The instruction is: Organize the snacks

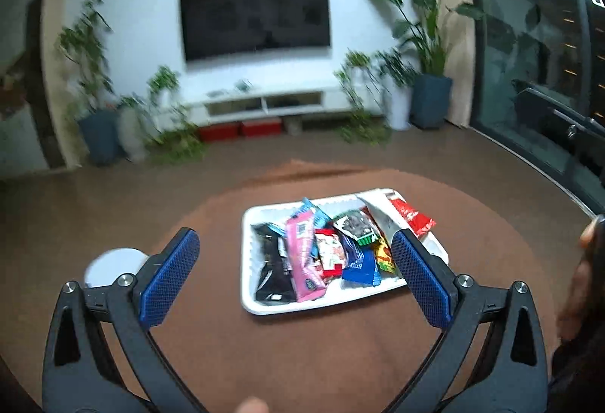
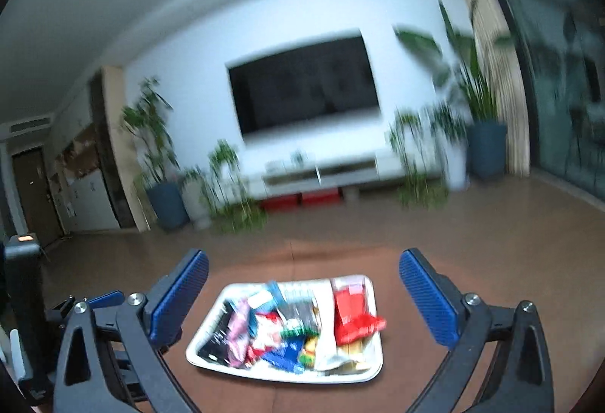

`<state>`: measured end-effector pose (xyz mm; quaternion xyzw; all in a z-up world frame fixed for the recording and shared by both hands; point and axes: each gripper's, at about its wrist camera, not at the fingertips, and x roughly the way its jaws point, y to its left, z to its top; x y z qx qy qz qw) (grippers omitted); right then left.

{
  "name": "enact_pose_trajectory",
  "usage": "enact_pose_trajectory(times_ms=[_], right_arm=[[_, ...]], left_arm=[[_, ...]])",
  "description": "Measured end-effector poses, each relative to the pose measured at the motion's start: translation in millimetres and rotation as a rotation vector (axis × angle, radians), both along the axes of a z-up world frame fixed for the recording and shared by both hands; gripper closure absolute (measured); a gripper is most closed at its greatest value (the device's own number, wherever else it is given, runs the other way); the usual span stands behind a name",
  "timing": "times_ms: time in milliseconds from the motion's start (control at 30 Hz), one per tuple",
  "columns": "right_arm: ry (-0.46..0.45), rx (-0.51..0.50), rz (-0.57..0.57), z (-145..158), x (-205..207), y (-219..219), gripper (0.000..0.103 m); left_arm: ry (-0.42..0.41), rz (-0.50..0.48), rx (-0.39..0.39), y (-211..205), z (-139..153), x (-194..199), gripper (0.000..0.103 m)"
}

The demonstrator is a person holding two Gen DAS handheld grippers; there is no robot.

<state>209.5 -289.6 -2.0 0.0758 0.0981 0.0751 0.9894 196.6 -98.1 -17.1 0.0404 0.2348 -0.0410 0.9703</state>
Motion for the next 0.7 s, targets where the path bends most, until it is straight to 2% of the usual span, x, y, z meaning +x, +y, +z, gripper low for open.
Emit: enact_pose_trajectory(times_ms=[100,233,300,367,467,700], right_arm=[[-0.022,-0.024,-0.021,13,-28,-1,0.000],[-0.034,-0.053,-0.051,24,-68,-4,0.000],[-0.026,-0.065,-0.051,24,-83,-5,0.000],[0.002,-0.080,-0.054,20,-99,-5,0.000],[0.048,-0.097,-0.064,10,-115,-4,0.000],[0.239,-0.102,-0.062,-38,-129,7,0.000]], left_arm=[[-0.050,0.073,0.004,3,8,-45,0.000],[-0.028,0.074,0.001,0,11,-84,0.000],[0.000,0.072,-0.028,4,11,-96,0.000],[0.038,0.094,-0.059,9,8,-108,0.000],[0.089,0.120,-0.051,11,0,-122,0.000],[0.227,0.116,-0.050,9,-39,-152,0.000]])
